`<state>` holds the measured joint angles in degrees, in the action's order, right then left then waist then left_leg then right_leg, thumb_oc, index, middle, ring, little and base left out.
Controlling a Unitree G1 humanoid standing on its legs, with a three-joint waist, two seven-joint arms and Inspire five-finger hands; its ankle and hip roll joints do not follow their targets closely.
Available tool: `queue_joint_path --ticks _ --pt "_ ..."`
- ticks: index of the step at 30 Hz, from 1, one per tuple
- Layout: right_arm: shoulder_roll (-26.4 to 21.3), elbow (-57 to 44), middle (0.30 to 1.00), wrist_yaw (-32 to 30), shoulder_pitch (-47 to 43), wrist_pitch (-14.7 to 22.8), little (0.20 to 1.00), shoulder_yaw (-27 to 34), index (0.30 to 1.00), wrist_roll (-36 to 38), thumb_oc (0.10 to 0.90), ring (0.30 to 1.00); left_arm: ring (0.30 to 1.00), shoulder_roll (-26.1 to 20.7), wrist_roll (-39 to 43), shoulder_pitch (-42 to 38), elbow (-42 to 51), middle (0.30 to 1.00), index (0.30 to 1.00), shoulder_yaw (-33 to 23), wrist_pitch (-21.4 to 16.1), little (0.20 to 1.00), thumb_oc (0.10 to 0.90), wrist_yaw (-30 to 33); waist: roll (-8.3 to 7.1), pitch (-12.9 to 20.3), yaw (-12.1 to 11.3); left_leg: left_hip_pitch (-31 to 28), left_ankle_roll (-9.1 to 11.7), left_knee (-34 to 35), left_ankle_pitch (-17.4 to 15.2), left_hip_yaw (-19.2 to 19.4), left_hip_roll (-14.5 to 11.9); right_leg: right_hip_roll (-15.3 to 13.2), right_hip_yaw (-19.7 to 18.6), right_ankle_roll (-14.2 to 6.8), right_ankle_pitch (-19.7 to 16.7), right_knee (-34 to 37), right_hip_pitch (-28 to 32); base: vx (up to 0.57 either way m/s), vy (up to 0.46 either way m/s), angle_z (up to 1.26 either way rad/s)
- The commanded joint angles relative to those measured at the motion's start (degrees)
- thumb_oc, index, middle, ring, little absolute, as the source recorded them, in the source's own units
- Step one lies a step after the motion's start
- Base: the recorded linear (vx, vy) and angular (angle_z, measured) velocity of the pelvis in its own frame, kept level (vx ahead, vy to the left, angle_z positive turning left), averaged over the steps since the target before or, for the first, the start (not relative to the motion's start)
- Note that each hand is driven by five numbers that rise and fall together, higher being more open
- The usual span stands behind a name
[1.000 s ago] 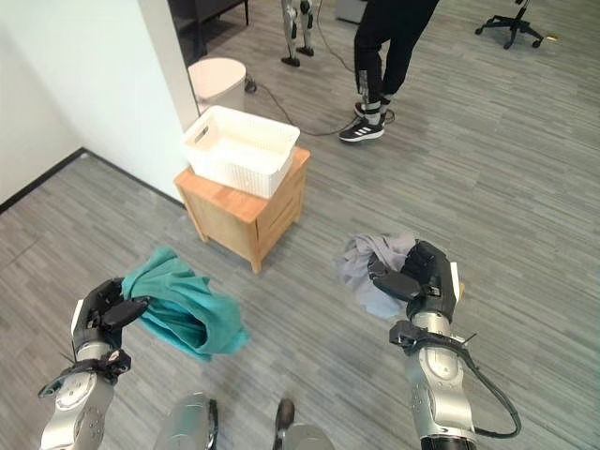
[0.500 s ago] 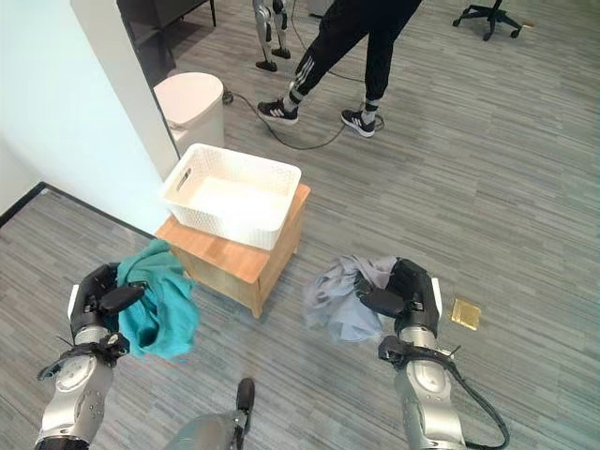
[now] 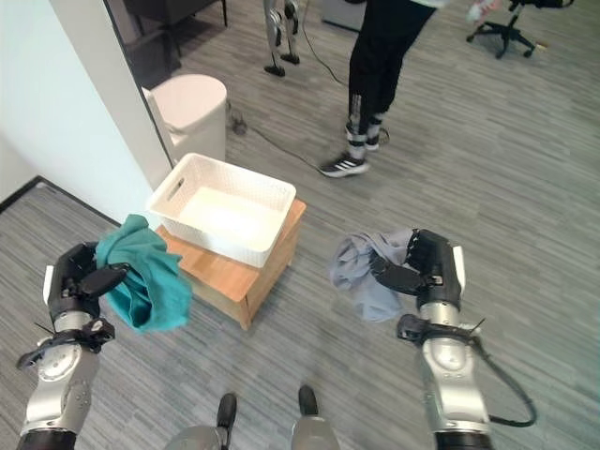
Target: Pick up bed clothes into laundry basket.
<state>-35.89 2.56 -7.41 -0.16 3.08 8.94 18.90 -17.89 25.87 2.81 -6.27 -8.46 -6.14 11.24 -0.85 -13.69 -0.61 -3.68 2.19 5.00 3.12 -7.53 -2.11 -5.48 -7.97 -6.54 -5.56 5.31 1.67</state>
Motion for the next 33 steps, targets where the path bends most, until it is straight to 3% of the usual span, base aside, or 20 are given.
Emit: queue_joint_path --ticks 1,2,3,6,7,8,9,10,12,16,19,24,27,33 --pt "-11.31 1.26 0.3 1.79 -12.58 6.94 0.3 2.54 0.3 1.55 0.4 0.3 0.3 -5.48 1.03 -2.35 6.25 0.3 0.3 1.65 -7.24 0.3 0.4 -2.92 -3.11 8.17 -0.34 2.0 0.65 -3.32 -2.73 2.01 0.87 -1.69 3.55 -1.54 8.59 -4.33 2.67 0.05 -0.054 0.12" --pt "-11.54 1.65 0.3 1.85 -12.97 7.11 0.3 2.24 0.3 1.66 0.4 0.3 0.3 -5.34 1.03 -2.36 6.24 0.3 0.3 1.55 -7.25 0.3 0.4 -2.93 -2.99 8.09 -0.2 1.93 0.66 -3.27 -2.71 1.97 0.87 -1.69 3.6 -1.54 8.58 -4.27 2.77 0.06 -0.053 0.14" --pt "-17.44 5.1 0.3 3.04 -16.44 6.6 0.3 -0.35 0.3 1.29 0.4 0.3 0.3 -5.54 1.62 -1.36 6.06 0.3 0.3 2.33 -6.95 0.3 0.4 -3.89 -3.32 8.25 -0.53 1.78 0.9 -2.84 -2.51 1.65 0.69 -1.58 3.9 -1.53 8.79 -3.87 3.66 0.06 -0.039 0.16" --pt "-26.75 12.89 0.3 4.4 -27.3 5.98 0.3 -8.87 0.3 2.55 0.4 0.3 0.3 -6.97 3.69 0.55 6.81 0.3 0.3 4.07 -7.36 0.3 0.4 -4.61 -4.21 8.24 -1.82 2.1 1.35 -2.98 -2.38 0.85 0.67 -1.31 4.66 -1.46 8.78 -3.51 4.05 0.04 -0.036 0.2" --pt "-26.87 13.53 0.3 4.41 -28.6 6.18 0.3 -10.06 0.3 2.68 0.4 0.3 0.3 -6.71 3.7 0.65 6.81 0.3 0.3 3.7 -7.37 0.3 0.4 -4.62 -4.0 8.21 -1.44 2.1 1.35 -2.98 -2.39 0.86 0.65 -1.3 4.64 -1.46 8.77 -3.5 4.05 0.02 -0.025 0.06" --pt "-31.8 17.18 0.3 4.86 -35.14 5.53 0.3 -15.15 0.3 1.06 0.4 0.3 0.3 -7.95 4.38 1.83 7.61 0.3 0.3 4.05 -7.48 0.3 0.4 -4.64 -4.82 8.0 -2.77 2.43 1.57 -2.97 -2.16 0.46 0.55 -1.13 5.16 -1.47 8.68 -3.4 3.92 0.0 0.0 0.0" --pt "-31.83 17.95 0.3 4.85 -37.08 5.71 0.3 -16.98 0.3 1.19 0.4 0.3 0.3 -7.54 4.38 1.98 7.63 0.3 0.3 3.58 -7.48 0.3 0.4 -4.65 -4.5 7.97 -2.28 2.41 1.57 -2.95 -2.16 0.49 0.53 -1.12 5.12 -1.47 8.68 -3.41 3.91 0.0 0.0 0.0" --pt "-35.37 19.21 0.3 5.52 -41.33 5.32 0.3 -20.59 0.3 -1.96 0.4 0.3 0.3 -8.41 4.65 2.78 7.61 0.3 0.3 4.1 -7.48 0.3 0.4 -5.06 -5.28 7.96 -3.22 2.56 1.68 -2.72 -1.98 0.22 0.47 -1.04 5.36 -1.49 8.58 -3.23 3.9 0.01 -0.008 0.04" --pt "-38.54 25.41 0.3 5.52 -55.75 5.26 0.3 -34.25 0.3 -6.11 0.4 0.3 0.3 -8.64 5.44 4.15 7.77 0.3 0.3 4.5 -7.57 0.3 0.4 -5.87 -5.68 7.65 -3.8 2.89 1.86 -2.27 -1.61 -0.19 0.27 -0.98 5.74 -1.64 8.34 -3.04 3.74 0.01 -0.002 0.04" --pt "-38.54 31.52 0.3 5.35 -69.22 5.02 0.3 -46.53 0.3 -9.51 0.4 0.3 0.3 -8.92 6.13 5.35 7.89 0.3 0.3 4.91 -7.63 0.3 0.4 -6.34 -6.02 7.58 -4.44 3.37 1.98 -1.94 -1.23 -0.61 0.18 -0.92 6.28 -1.76 8.14 -2.69 3.63 0.02 0.006 0.07" --pt "-35.53 39.52 0.3 4.29 -81.38 4.27 0.3 -56.85 0.3 -14.01 0.4 0.3 0.3 -9.59 6.62 5.35 7.2 0.3 0.3 6.07 -7.63 0.3 0.4 -6.57 -6.39 7.59 -5.4 3.87 2.05 -1.63 -0.96 -1.32 0.22 -0.9 6.89 -1.86 7.93 -2.4 3.55 0.03 0.015 0.15" --pt "-32.14 45.16 0.3 3.65 -89.25 3.7 0.3 -63.59 0.3 -17.62 0.4 0.3 0.3 -9.74 6.78 4.78 6.18 0.3 0.3 6.88 -7.69 0.3 0.4 -6.76 -6.29 7.5 -5.98 4.03 2.04 -1.34 -1.39 -1.79 0.27 -0.96 7.35 -1.94 8.28 -1.92 3.89 0.04 0.01 0.15" --pt "-27.37 53.5 0.3 2.94 -96.76 2.75 0.3 -69.05 0.3 -21.99 0.4 0.3 0.3 -10.22 7.57 4.06 4.64 0.3 0.3 7.8 -7.94 0.3 0.4 -6.88 -6.67 7.34 -7.52 4.92 2.08 -1.21 -1.25 -2.73 0.57 -1.2 7.92 -2.15 7.85 -1.19 3.71 0.05 0.014 0.04" --pt "-21.95 57.69 0.3 2.54 -100.33 2.45 0.3 -70.78 0.3 -23.78 0.4 0.3 0.3 -10.46 8.14 3.12 2.88 0.3 0.3 8.77 -8.24 0.3 0.4 -6.71 -6.21 7.29 -8.92 6.11 2.06 -1.21 -0.9 -3.65 1.14 -1.46 8.65 -2.47 7.63 -0.84 3.37 0.03 0.013 0.09"
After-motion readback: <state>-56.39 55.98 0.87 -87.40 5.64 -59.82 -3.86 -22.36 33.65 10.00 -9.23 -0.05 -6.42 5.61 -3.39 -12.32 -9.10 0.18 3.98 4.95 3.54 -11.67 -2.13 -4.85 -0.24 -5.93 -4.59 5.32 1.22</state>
